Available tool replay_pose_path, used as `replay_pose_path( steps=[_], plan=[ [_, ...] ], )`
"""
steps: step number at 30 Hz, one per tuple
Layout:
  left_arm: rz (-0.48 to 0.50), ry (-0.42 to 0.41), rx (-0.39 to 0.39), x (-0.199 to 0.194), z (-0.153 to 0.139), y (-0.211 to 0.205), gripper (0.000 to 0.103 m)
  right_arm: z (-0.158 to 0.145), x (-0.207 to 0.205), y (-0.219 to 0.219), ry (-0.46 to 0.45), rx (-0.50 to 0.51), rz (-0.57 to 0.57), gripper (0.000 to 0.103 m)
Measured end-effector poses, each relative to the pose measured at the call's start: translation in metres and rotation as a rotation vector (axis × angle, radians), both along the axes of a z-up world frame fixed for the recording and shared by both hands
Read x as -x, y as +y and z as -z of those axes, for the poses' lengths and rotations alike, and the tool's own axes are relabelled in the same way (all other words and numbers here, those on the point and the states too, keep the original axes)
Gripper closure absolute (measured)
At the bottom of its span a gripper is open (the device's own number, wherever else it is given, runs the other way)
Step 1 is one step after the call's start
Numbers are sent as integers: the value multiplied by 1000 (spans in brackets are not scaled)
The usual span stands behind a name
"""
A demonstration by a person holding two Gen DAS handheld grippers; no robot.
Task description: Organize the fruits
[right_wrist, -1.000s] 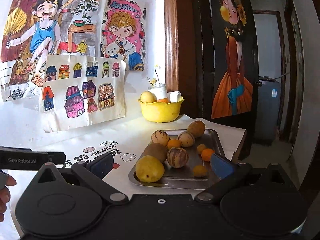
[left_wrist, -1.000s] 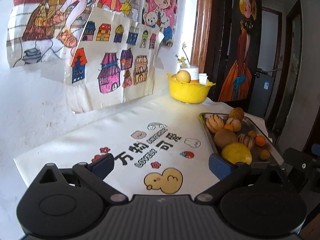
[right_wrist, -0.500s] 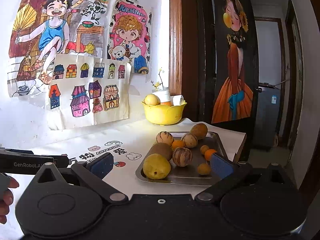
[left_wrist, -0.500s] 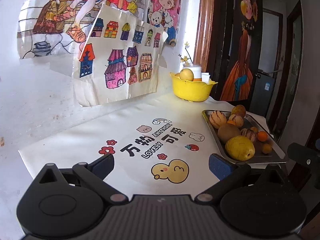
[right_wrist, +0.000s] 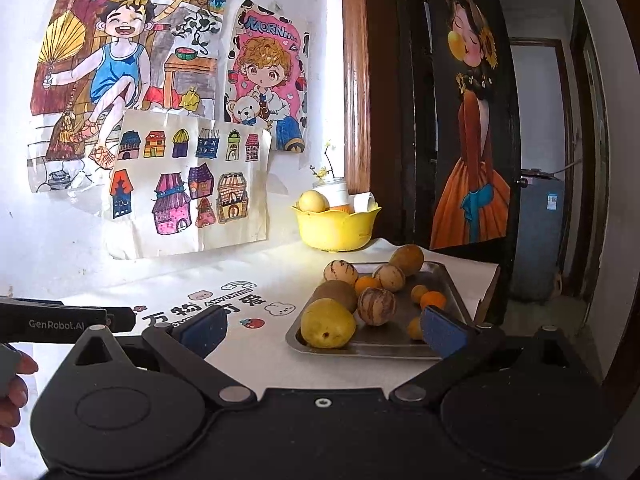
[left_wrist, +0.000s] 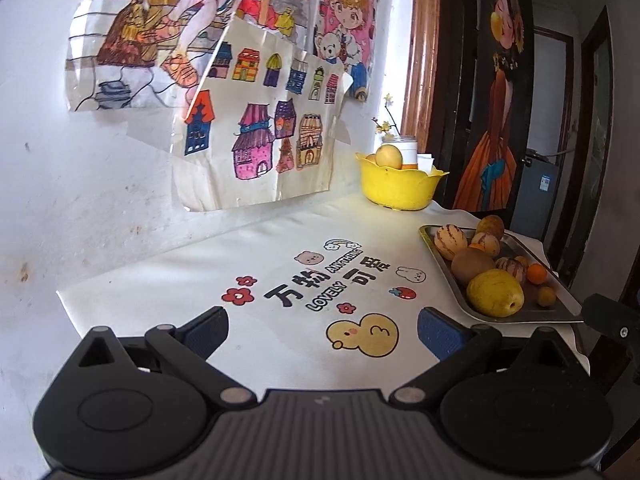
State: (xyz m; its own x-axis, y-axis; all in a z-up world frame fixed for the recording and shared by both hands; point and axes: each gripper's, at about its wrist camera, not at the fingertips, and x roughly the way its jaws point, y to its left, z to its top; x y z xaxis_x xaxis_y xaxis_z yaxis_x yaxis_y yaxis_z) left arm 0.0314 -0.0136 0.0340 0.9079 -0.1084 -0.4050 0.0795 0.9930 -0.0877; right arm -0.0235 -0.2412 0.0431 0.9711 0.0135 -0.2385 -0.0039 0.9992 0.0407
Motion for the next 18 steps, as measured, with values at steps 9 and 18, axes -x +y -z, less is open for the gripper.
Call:
replay_pose_path(
  steps=[9,18],
  plan=[
    [-7,-15,-11,14,10,9,0,17,5,1,28,-33,12,1],
    [-22,-7,-22,24,22,8,0,28,10,9,34,-12,-9,1]
  ],
)
